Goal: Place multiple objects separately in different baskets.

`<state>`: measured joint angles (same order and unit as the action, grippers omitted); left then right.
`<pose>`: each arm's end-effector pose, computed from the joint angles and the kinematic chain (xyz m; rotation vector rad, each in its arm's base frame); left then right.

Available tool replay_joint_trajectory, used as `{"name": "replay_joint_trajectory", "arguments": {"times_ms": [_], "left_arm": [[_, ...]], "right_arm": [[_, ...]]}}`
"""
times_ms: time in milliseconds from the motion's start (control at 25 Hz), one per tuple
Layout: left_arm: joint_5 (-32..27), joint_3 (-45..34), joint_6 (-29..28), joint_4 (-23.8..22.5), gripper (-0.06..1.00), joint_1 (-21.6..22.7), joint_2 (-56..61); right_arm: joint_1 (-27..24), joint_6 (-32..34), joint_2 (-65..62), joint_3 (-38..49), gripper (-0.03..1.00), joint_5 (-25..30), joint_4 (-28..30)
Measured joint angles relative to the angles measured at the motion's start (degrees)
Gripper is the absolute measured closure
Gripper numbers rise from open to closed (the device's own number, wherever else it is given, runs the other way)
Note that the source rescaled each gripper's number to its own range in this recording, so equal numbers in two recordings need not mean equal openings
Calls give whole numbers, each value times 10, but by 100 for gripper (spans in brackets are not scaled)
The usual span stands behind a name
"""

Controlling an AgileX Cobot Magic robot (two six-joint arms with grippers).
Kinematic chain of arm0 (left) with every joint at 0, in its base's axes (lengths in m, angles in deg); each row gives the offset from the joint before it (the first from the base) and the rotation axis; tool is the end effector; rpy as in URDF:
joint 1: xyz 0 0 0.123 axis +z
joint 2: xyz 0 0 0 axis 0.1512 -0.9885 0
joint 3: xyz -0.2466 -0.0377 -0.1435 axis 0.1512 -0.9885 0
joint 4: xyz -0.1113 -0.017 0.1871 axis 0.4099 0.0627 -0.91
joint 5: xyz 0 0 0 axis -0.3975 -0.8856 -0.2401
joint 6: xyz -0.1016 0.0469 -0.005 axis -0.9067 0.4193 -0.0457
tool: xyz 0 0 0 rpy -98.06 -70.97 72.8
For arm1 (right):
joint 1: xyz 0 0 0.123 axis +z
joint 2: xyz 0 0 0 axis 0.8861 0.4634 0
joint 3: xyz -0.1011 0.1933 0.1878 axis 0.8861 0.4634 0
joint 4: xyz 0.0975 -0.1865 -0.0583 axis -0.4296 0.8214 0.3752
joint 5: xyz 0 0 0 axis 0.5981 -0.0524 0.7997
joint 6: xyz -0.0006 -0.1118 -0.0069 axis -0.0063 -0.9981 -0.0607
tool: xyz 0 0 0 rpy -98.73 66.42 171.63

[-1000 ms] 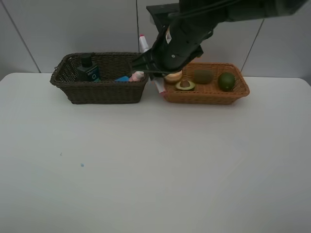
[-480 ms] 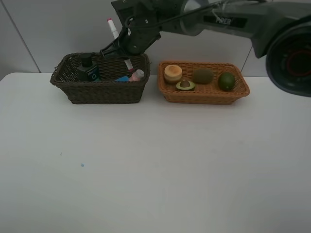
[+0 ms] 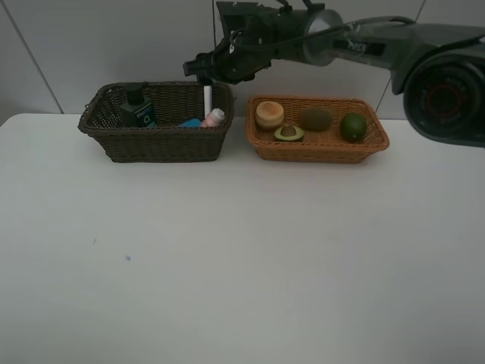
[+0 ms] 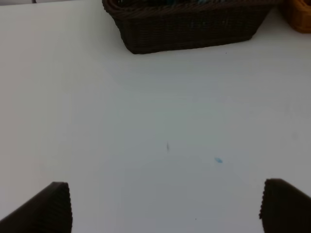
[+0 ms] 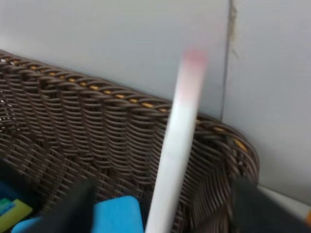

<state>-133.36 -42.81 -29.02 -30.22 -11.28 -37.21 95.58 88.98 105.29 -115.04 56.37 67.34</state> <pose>-0.0212 -0.0079 0.2530 0.1173 2.0291 -0.0947 0.4609 0.2942 0.1969 -0.5026 2.1513 0.3186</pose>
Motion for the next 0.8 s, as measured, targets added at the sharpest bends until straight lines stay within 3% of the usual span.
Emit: {"name": "replay_joint_trajectory", "arguments": {"times_ms": [80, 160, 280, 560, 800], "left_arm": [[0, 0, 0, 0, 3, 0, 0], [0, 0, 0, 0, 3, 0, 0], [0, 0, 0, 0, 3, 0, 0], [0, 0, 0, 0, 3, 0, 0], [0, 0, 0, 0, 3, 0, 0]], "right_arm": [[0, -1, 4, 0, 4, -6, 0], [0, -1, 4, 0, 0, -6, 0], [1, -1, 2, 0, -2, 17, 0], [-11, -1, -69, 0, -3, 203, 12], [-110, -1, -130, 0, -3, 351, 16]]}}
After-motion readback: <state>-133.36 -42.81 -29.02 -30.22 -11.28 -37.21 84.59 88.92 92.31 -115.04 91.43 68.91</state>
